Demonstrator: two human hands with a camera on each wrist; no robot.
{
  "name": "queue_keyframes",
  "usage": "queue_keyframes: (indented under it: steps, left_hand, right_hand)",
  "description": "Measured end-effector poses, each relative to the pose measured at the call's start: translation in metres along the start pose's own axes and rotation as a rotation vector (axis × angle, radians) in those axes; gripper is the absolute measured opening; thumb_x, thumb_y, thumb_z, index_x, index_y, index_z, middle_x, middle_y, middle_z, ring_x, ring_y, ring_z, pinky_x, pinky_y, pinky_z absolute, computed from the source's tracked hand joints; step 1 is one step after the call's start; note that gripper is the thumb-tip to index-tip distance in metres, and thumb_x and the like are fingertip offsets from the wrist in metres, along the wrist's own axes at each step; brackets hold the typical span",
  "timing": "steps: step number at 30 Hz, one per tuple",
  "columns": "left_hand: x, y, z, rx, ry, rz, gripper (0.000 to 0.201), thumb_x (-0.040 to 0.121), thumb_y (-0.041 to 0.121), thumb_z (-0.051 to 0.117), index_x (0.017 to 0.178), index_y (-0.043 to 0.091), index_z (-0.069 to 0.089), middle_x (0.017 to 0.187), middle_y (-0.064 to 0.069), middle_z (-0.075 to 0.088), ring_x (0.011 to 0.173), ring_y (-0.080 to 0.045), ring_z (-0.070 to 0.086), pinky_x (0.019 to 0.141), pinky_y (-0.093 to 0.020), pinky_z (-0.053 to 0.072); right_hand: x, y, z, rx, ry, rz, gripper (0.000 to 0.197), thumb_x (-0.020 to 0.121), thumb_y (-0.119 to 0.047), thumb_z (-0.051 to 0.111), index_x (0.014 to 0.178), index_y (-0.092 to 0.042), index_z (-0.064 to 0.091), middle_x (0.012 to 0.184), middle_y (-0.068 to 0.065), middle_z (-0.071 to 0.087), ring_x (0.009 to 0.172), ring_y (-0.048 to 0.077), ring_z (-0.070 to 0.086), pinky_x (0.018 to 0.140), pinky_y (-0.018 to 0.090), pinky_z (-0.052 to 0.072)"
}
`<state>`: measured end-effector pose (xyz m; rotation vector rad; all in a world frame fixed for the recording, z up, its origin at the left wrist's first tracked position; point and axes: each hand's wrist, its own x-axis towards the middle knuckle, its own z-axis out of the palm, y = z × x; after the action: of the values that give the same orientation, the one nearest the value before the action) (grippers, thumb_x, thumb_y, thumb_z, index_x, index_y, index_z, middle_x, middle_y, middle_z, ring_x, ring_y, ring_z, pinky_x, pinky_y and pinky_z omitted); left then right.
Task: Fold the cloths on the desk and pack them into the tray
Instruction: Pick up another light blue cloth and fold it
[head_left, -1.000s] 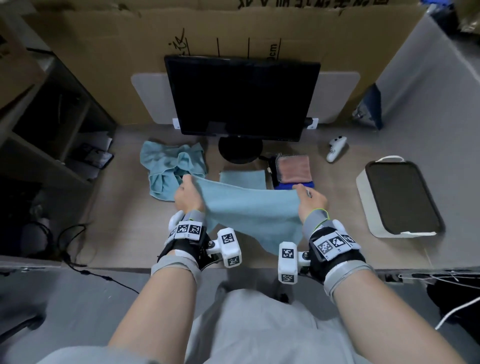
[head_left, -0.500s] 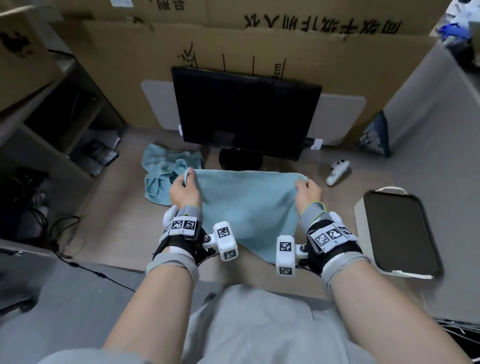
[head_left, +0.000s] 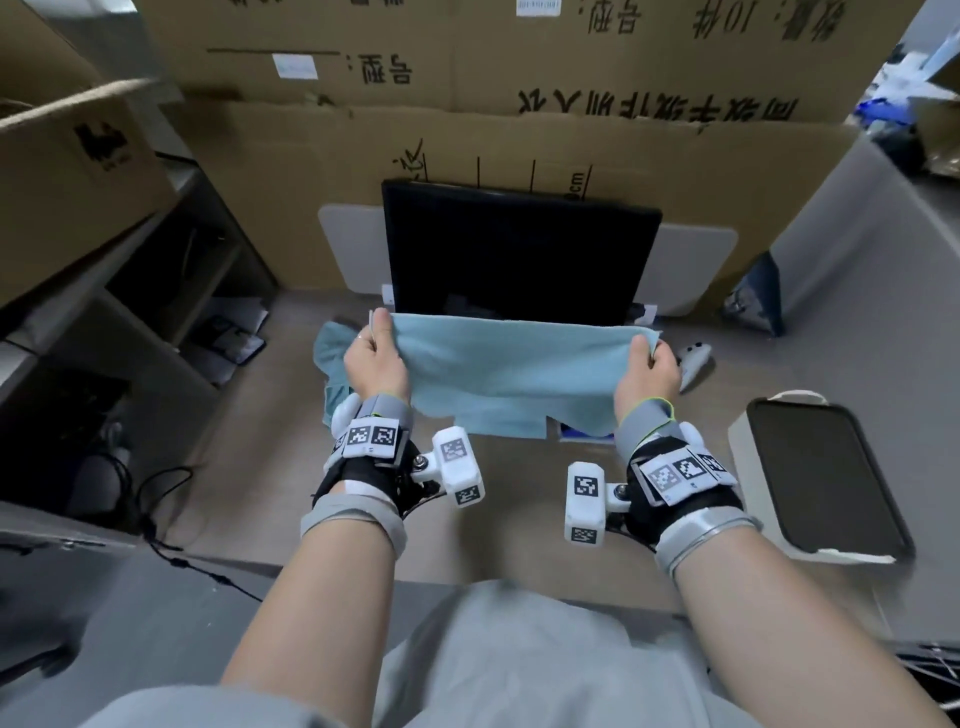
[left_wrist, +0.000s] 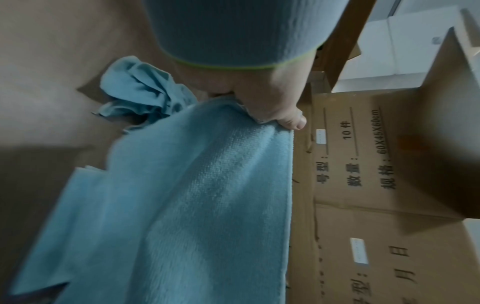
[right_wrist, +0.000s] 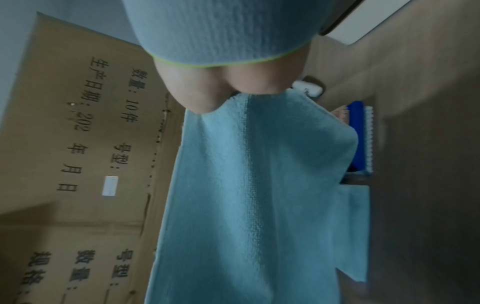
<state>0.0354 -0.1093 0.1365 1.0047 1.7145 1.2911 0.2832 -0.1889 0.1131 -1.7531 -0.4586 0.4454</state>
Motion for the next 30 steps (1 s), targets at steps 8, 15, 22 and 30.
queue_keyframes:
  steps: [8,15,22,30]
  left_hand:
    - [-0.021,-0.140,-0.055,0.282,-0.144,-0.247,0.052,0.093,0.053,0.050,0.062,0.012,0.049,0.066,-0.004,0.050,0.069,-0.024,0.044,0.068,-0.036,0.040]
    - [-0.049,-0.213,-0.076,0.390,-0.224,-0.300,0.048,0.095,0.049,0.048,0.068,0.009,0.054,0.072,-0.008,0.053,0.070,-0.022,0.045,0.068,-0.034,0.039]
    - [-0.052,-0.214,-0.063,0.419,-0.153,-0.320,0.050,0.094,0.050,0.049,0.061,0.012,0.051,0.069,-0.010,0.057,0.066,-0.025,0.050,0.066,-0.036,0.044]
    - [-0.046,-0.219,-0.049,0.449,-0.106,-0.333,0.066,0.077,0.070,0.043,0.064,0.006,0.056,0.057,-0.011,0.059,0.054,-0.027,0.054,0.060,-0.042,0.053]
  right_hand:
    - [-0.081,0.108,-0.017,-0.155,0.055,0.324,0.032,0.089,-0.031,0.051,0.064,-0.012,0.044,0.066,0.002,0.040,0.073,0.021,0.036,0.067,0.032,0.034]
    - [-0.124,0.180,-0.052,-0.457,-0.061,0.558,0.033,0.095,-0.019,0.047,0.108,0.009,0.061,0.093,0.020,0.057,0.082,0.028,0.047,0.074,0.033,0.037]
    - [-0.101,0.186,-0.054,-0.423,-0.134,0.544,0.035,0.092,-0.020,0.055,0.091,0.015,0.060,0.078,0.014,0.044,0.074,0.022,0.035,0.065,0.036,0.035]
    - [-0.074,0.197,-0.047,-0.383,-0.171,0.509,0.045,0.089,-0.025,0.062,0.097,0.019,0.058,0.075,0.031,0.047,0.072,0.017,0.035,0.063,0.039,0.040]
